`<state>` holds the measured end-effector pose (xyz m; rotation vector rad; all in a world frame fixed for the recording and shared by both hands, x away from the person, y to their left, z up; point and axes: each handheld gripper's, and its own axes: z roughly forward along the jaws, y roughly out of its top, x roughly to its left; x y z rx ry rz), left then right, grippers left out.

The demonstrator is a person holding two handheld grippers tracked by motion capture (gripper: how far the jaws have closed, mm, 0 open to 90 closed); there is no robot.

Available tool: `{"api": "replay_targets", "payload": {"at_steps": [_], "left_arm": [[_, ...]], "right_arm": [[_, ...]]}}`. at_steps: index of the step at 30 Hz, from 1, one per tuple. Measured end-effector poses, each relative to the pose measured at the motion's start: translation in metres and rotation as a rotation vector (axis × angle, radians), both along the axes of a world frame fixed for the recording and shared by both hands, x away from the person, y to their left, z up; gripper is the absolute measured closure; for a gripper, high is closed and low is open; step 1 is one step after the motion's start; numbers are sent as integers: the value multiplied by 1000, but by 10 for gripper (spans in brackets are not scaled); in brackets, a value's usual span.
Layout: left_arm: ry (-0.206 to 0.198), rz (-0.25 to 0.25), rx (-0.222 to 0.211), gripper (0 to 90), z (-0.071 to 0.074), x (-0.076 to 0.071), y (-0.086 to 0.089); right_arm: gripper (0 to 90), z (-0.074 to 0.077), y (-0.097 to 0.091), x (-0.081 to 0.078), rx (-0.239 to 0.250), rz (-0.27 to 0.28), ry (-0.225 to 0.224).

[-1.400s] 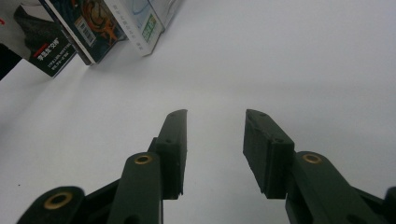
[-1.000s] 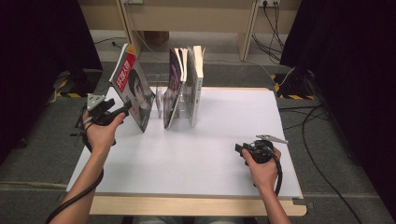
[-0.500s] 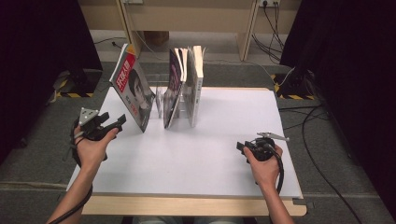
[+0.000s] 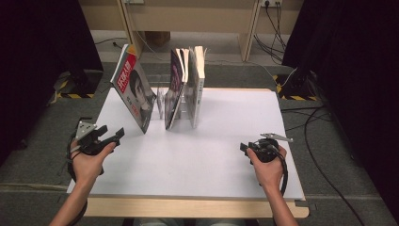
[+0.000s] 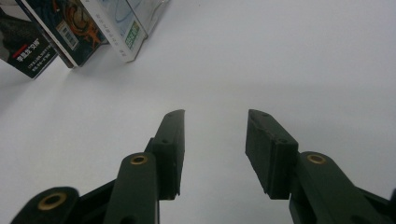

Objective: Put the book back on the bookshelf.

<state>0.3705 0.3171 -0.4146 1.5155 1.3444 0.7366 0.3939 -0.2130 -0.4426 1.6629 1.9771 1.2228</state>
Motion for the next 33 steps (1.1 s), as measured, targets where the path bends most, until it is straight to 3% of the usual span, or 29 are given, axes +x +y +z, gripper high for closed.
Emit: {"api": "replay_targets", "payload": {"at_steps": [22, 33], "left_arm": [[62, 25, 7, 289, -39, -34, 21], [96, 68, 6, 288, -60, -45, 38]], "right_arm": [[579, -4, -14, -3, -35, -33, 13], [578, -10, -20, -5, -58, -54, 10]]}}
